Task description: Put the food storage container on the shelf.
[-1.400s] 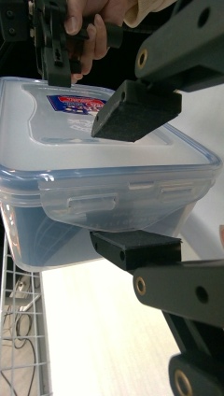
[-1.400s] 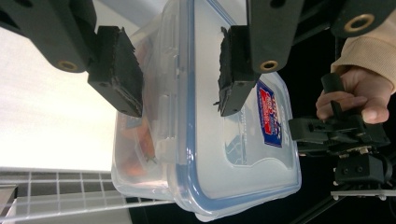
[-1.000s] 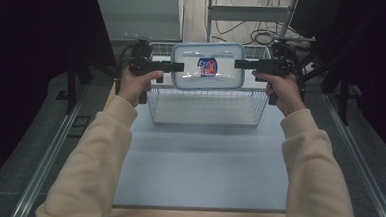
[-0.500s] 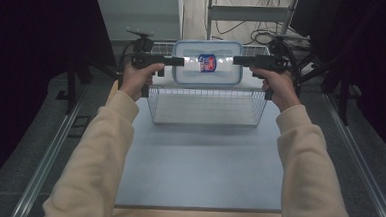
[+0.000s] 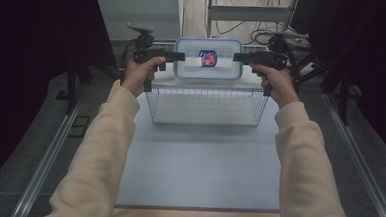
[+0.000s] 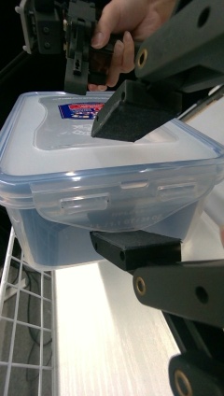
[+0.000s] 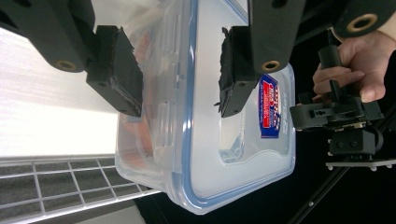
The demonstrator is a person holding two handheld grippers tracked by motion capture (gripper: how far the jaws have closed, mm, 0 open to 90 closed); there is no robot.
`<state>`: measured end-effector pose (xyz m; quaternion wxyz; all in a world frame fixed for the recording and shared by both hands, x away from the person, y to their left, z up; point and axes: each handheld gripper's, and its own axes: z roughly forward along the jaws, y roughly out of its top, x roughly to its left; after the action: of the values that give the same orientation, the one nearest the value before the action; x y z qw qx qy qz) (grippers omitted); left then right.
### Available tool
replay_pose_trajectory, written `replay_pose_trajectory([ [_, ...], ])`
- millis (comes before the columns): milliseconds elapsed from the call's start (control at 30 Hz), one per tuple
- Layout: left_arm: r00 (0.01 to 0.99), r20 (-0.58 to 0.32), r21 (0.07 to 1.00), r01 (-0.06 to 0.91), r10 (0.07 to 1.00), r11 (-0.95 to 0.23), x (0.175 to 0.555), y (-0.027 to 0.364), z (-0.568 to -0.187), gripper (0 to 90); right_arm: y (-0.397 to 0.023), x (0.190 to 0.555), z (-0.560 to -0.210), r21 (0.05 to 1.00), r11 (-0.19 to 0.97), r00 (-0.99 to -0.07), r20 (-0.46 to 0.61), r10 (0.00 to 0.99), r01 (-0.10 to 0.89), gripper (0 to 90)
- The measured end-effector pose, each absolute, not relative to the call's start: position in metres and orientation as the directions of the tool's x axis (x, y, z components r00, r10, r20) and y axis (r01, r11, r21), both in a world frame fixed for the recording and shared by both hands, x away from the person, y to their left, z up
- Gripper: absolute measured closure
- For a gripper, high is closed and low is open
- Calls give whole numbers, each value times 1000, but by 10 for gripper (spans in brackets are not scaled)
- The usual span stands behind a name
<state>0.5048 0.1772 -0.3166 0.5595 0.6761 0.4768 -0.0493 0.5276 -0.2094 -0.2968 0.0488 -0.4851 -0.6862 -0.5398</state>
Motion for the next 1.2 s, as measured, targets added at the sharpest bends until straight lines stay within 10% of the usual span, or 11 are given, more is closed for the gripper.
replay_pose_trajectory([
  [1200,420,-720,589,791,553,166,533,178,-330,386,-204,552,-306,554,-192,-330,701,632,810,487],
])
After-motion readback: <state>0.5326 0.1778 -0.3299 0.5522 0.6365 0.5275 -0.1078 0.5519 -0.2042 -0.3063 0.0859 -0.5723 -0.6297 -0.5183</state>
